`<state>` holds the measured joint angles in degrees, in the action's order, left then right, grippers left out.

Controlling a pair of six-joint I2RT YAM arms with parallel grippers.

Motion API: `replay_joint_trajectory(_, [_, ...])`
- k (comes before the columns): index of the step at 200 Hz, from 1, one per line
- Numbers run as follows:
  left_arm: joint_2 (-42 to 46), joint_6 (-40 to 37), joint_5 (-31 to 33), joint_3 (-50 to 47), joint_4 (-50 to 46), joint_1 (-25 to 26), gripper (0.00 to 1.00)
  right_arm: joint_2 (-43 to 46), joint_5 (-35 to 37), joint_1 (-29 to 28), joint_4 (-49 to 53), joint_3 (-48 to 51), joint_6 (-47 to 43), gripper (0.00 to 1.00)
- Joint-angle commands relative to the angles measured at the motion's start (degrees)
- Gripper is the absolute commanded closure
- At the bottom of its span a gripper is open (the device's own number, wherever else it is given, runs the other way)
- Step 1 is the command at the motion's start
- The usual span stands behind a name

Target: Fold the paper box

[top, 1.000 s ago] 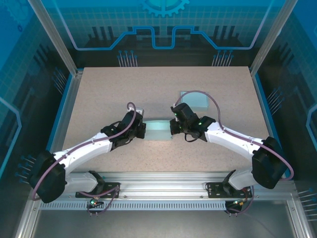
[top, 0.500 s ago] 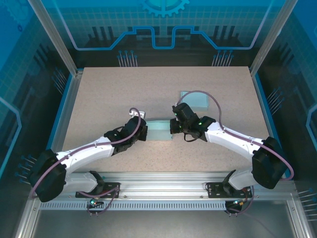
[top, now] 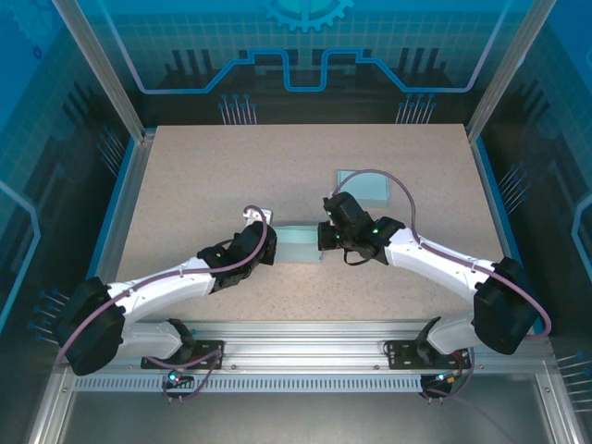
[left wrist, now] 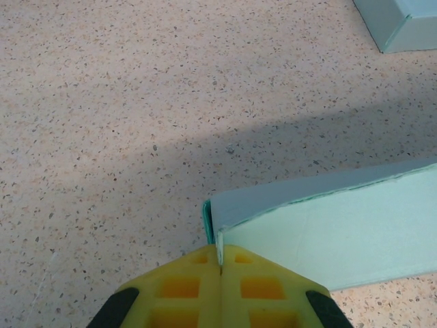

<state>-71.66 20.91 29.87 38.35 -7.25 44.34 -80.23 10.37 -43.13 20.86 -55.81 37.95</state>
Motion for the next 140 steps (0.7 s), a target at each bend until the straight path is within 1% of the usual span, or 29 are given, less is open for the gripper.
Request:
replay_joint_trajectory(1, [-2.36,0.31,-4.12,-1.97,-4.03,1.37,1.0,1.21,1.79,-1.64,1.85,-2.07,-0.37,0.84])
replay_joint_trajectory(9, [-2.36,0.28,-3.91,-1.81,-4.41,1.37,1.0,1.25,3.14,-1.65,3.11,-1.95,-0.7,0.78])
replay_joint_trajectory(14, [-2.35,0.28,-3.79,-1.7,-4.64,1.41,1.0,1.33,3.69,-1.75,3.71,-1.81,-0.9,0.76])
replay_joint_trajectory(59, [-2.17,0.43,-3.32,-0.93,-5.75,1.37,1.0,3.55,6.23,-1.75,6.21,-1.14,-2.62,0.72])
replay_joint_trajectory(76, [-2.18,0.63,-3.32,-0.82,-5.89,1.37,1.0,4.16,6.85,-1.78,7.26,-1.14,-2.29,0.66])
replay_joint_trajectory(117, [-2.17,0.63,-3.15,-0.56,-6.29,1.37,1.0,4.57,5.15,-1.77,7.34,-0.07,-2.38,0.66])
replay_joint_trajectory(140, [-2.24,0.55,-3.15,-0.56,-6.29,1.37,1.0,3.39,3.41,-1.95,5.89,0.62,-2.64,0.69])
